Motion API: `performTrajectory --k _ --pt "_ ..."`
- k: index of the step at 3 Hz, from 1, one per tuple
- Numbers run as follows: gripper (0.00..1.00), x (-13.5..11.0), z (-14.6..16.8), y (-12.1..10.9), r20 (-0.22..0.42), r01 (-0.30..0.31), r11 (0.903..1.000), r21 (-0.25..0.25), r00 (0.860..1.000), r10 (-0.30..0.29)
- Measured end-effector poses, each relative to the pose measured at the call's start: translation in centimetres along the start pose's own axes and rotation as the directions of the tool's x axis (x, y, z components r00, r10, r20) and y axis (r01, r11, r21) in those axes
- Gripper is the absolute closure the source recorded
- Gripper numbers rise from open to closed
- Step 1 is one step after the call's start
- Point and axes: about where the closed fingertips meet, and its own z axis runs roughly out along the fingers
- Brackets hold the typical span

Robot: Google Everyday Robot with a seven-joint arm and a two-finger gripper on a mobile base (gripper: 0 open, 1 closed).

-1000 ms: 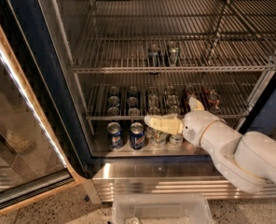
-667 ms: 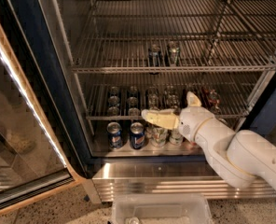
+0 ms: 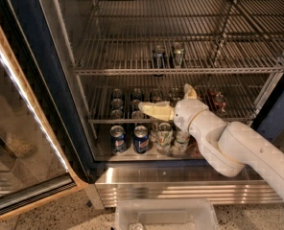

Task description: Pick pepsi can from middle shelf of fridge

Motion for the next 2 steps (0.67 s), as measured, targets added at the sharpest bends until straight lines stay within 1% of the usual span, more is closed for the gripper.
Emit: performTrajectory --k 1,2 --pt "0.00 0.08 3.38 -1.07 0.038 0.024 0.9988 0.042 0.999 -0.026" --pt "0.00 -0.18 3.98 -1.29 0.050 0.031 0.9984 0.047 0.998 -0.033"
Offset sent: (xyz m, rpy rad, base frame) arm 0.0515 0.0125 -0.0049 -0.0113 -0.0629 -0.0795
